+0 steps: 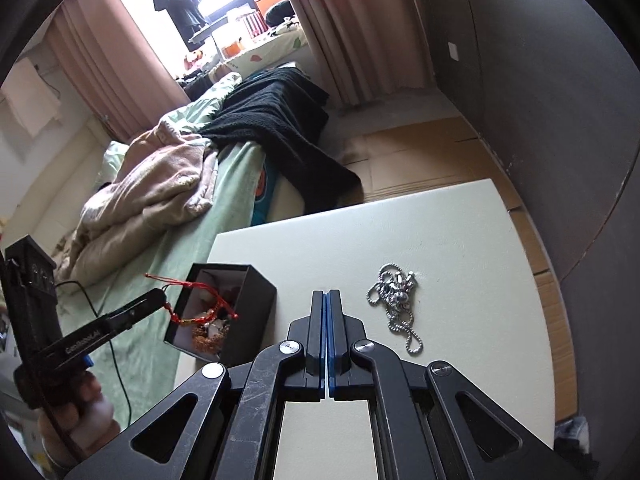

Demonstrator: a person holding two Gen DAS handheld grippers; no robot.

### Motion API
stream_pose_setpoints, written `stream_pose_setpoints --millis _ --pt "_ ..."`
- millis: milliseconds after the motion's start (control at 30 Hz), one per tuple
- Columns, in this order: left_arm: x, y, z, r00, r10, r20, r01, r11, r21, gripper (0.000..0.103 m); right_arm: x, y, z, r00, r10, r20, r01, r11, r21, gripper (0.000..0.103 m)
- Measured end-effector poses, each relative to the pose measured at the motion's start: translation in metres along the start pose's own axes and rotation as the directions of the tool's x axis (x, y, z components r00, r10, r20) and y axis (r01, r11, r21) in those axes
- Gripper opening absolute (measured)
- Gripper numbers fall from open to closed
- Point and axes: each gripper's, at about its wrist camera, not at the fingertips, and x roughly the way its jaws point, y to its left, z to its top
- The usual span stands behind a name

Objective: Organize jewelry

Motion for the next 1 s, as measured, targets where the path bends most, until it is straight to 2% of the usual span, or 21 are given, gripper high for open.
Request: stream_pose_setpoints --millis 100,167,200,233,367,500,667,767,800,867,933,1000 --pt "-0.001 0.005 0.002 1.0 -0.003 0.0 0.003 1.0 -0.009 0.003 0.023 -0.009 -0.001 0.997 -0.027 -0.069 0.029 0.999 0.031 0.003" --pt "-0.001 0.008 0.004 1.0 -0.002 0.0 0.002 1.0 -0.013 0.003 0.041 -0.016 -0.004 0.989 -0.08 -0.126 0.087 0.995 0.052 0.03" --pt "-0.001 0.009 0.004 1.0 -0.002 0.0 0.002 1.0 -0.015 0.003 0.049 -0.02 -0.005 0.985 -0.111 -0.133 0.12 0.991 0.063 0.058" --pt "-0.001 0.01 0.005 1.0 -0.003 0.001 0.003 1.0 -0.016 0.003 0.053 -0.022 -0.006 0.985 -0.117 -0.124 0.126 0.989 0.073 0.069" --pt "0.002 0.015 0.009 1.0 0.001 -0.006 -0.001 1.0 -0.02 0.003 0.072 -0.025 -0.004 0.983 -0.119 -0.139 0.132 0.988 0.086 0.069" --pt "0.01 0.016 0.01 0.999 0.005 -0.037 -0.005 1.0 -0.011 0.003 0.099 -0.025 -0.005 0.962 -0.216 -0.168 0.226 0.973 0.045 0.069" --pt "0.023 0.017 0.012 0.996 -0.023 -0.087 0.022 1.0 -0.012 0.003 0.124 -0.026 -0.006 0.936 -0.292 -0.198 0.3 0.954 0.014 0.069" --pt "0.029 0.017 0.013 0.993 -0.039 -0.108 0.037 0.999 -0.017 0.003 0.13 -0.019 -0.005 0.925 -0.338 -0.173 0.34 0.94 -0.024 0.069" --pt "0.031 0.017 0.014 0.992 -0.046 -0.117 0.044 0.999 -0.019 0.003 0.134 -0.015 -0.004 0.917 -0.361 -0.17 0.357 0.933 -0.055 0.066" --pt "0.034 0.02 0.014 0.988 -0.061 -0.139 0.057 0.998 -0.031 0.003 0.135 -0.008 -0.003 0.925 -0.344 -0.161 0.333 0.939 -0.09 0.047" --pt "0.036 0.023 0.015 0.986 -0.066 -0.155 0.059 0.997 -0.045 0.003 0.136 -0.001 -0.003 0.93 -0.323 -0.178 0.308 0.946 -0.105 0.014" --pt "0.035 0.027 0.016 0.985 -0.068 -0.159 0.06 0.997 -0.057 0.003 0.136 0.0 -0.003 0.933 -0.31 -0.184 0.296 0.95 -0.102 0.014"
